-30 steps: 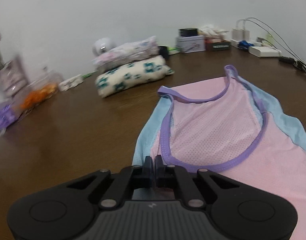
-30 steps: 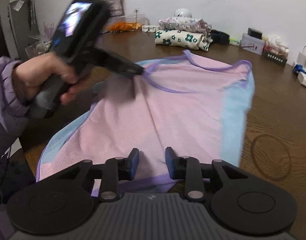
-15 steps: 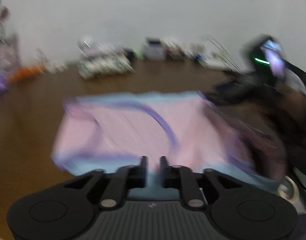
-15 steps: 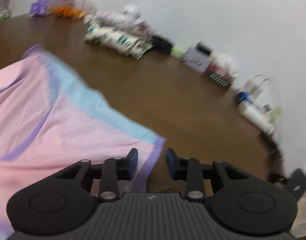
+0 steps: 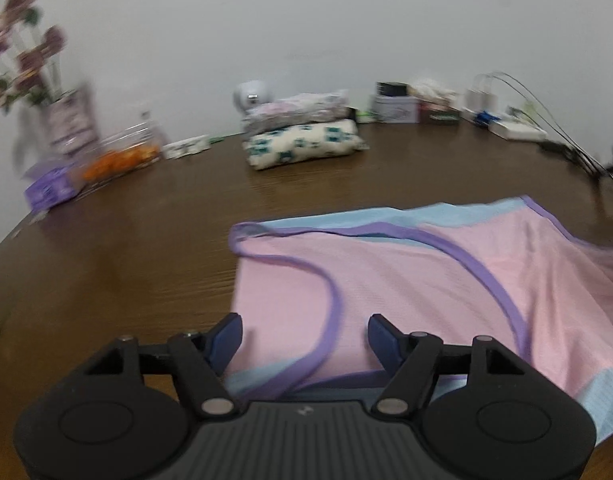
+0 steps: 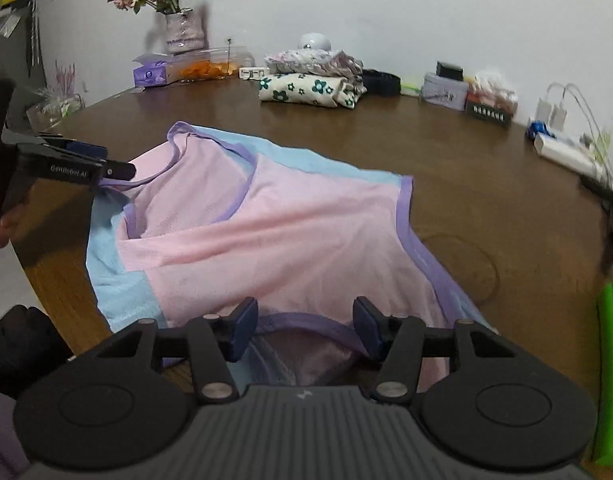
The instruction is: Fold clothes
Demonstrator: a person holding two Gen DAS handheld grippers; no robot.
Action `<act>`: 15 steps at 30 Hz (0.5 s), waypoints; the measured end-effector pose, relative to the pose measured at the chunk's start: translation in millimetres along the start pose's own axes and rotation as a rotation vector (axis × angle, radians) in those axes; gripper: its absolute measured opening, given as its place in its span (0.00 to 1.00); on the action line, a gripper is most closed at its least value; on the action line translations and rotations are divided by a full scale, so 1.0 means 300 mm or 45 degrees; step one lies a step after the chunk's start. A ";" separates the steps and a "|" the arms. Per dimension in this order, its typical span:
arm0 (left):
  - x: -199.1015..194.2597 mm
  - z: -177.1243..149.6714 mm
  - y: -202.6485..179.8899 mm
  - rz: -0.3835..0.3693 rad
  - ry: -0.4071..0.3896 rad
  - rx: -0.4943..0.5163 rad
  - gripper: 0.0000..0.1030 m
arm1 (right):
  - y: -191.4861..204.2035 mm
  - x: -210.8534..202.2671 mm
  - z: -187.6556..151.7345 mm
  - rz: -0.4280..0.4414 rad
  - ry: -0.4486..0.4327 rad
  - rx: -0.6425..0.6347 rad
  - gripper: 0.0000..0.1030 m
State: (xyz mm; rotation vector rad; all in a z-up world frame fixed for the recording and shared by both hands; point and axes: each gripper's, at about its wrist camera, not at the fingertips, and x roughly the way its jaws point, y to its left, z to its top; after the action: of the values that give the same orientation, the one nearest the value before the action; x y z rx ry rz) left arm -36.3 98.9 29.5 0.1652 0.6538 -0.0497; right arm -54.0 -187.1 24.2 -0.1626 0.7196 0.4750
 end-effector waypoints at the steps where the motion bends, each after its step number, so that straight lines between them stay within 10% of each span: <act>1: 0.020 0.004 -0.017 0.003 0.017 0.019 0.66 | -0.002 0.002 -0.007 0.000 0.004 0.008 0.51; 7: 0.083 0.019 0.015 -0.020 0.107 -0.036 0.10 | -0.017 0.002 -0.035 -0.001 0.014 0.019 0.51; 15: 0.026 -0.069 0.421 0.409 0.044 -0.637 0.09 | -0.143 0.024 -0.015 -0.070 0.021 0.054 0.54</act>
State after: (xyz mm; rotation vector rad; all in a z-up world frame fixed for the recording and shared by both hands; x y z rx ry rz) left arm -30.3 226.8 25.8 -0.2139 0.6488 0.4240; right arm -31.8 -223.8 15.2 -0.1462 0.7391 0.4060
